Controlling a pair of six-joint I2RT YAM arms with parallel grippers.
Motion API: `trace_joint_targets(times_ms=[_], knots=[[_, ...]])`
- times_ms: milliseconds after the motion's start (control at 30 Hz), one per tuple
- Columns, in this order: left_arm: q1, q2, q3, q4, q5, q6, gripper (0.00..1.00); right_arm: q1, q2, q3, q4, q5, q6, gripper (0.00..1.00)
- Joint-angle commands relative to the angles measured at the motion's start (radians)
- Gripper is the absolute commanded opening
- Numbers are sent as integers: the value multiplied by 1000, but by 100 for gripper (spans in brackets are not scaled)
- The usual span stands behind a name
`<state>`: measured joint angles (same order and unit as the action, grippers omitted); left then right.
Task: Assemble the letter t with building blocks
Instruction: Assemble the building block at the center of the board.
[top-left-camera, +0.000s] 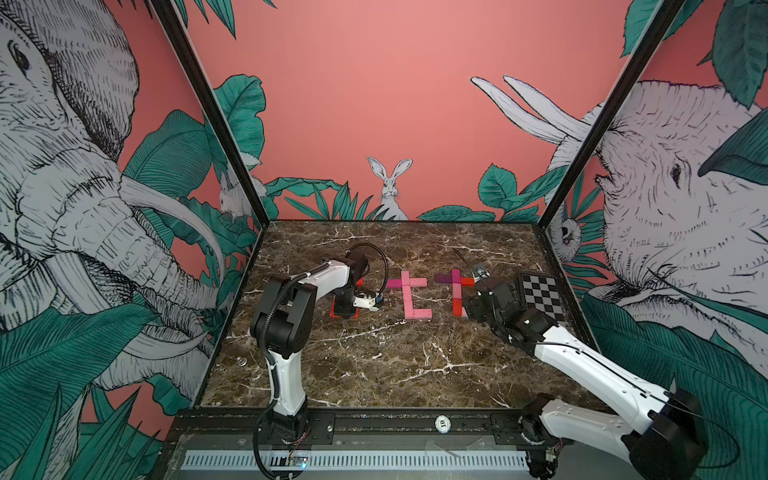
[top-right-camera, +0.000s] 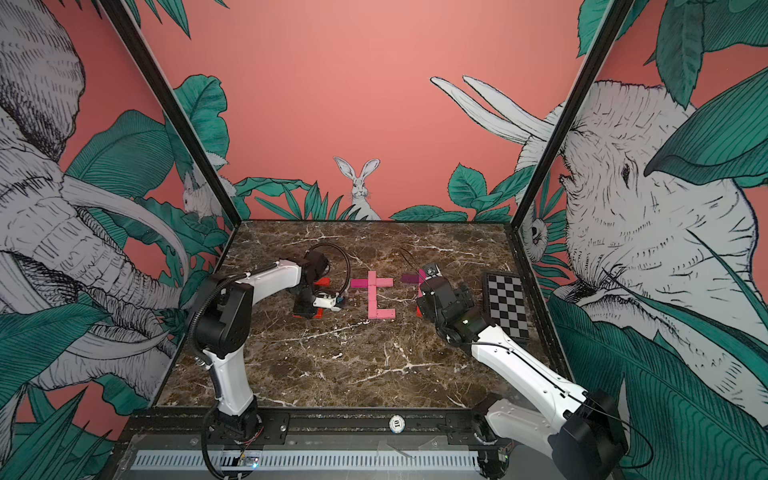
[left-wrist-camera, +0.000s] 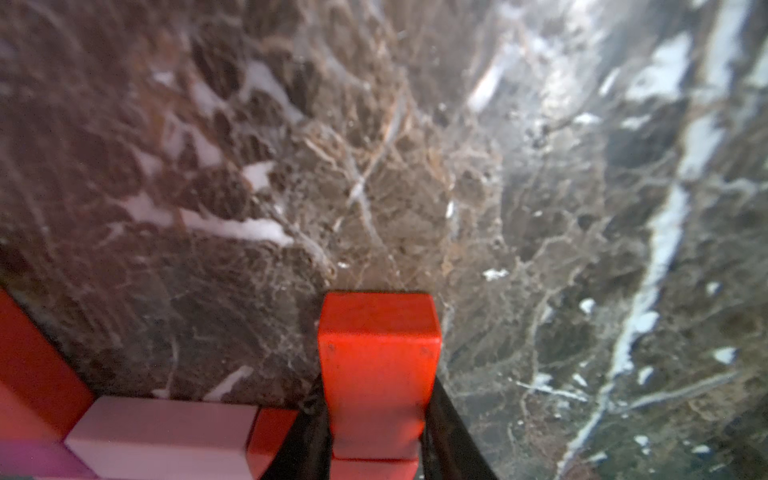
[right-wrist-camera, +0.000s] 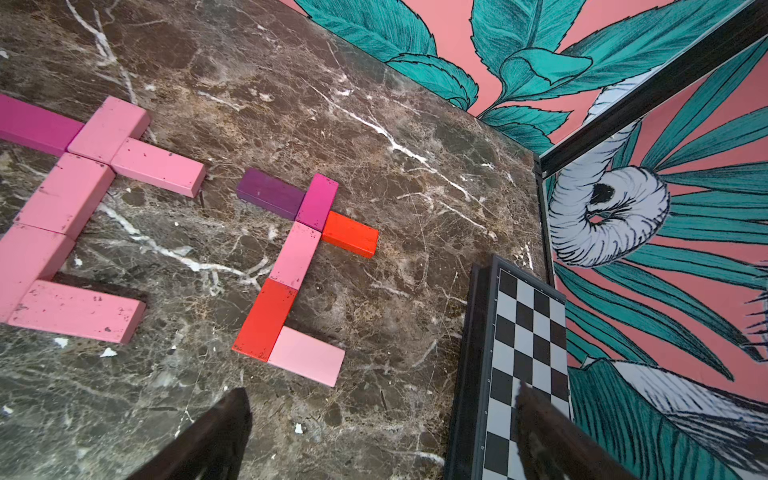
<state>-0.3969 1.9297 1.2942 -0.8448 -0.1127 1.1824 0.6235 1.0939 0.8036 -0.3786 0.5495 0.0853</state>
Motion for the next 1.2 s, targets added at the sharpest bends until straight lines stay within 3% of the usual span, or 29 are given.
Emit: trace_joint_targets(times_ms=[0, 267, 300, 333, 367, 733, 1167], knots=[[7, 23, -34, -8, -27, 17, 0, -3, -1, -1, 13, 7, 1, 96], [6, 24, -29, -7, -8, 3, 0, -5, -3, -3, 15, 7, 2, 97], [6, 23, -30, -8, -3, 3, 24, -5, -3, -4, 13, 7, 1, 97], [6, 22, -31, -9, 0, 5, 95, -5, -3, -4, 15, 6, 2, 96], [5, 20, -31, -8, 1, 6, 99, -5, -4, -4, 14, 6, 2, 97], [-4, -19, 0, 8, 70, -36, 99, -7, -11, -7, 15, 6, 3, 97], [4, -220, -73, 242, 118, -159, 99, -7, -14, -12, 19, 3, 5, 97]])
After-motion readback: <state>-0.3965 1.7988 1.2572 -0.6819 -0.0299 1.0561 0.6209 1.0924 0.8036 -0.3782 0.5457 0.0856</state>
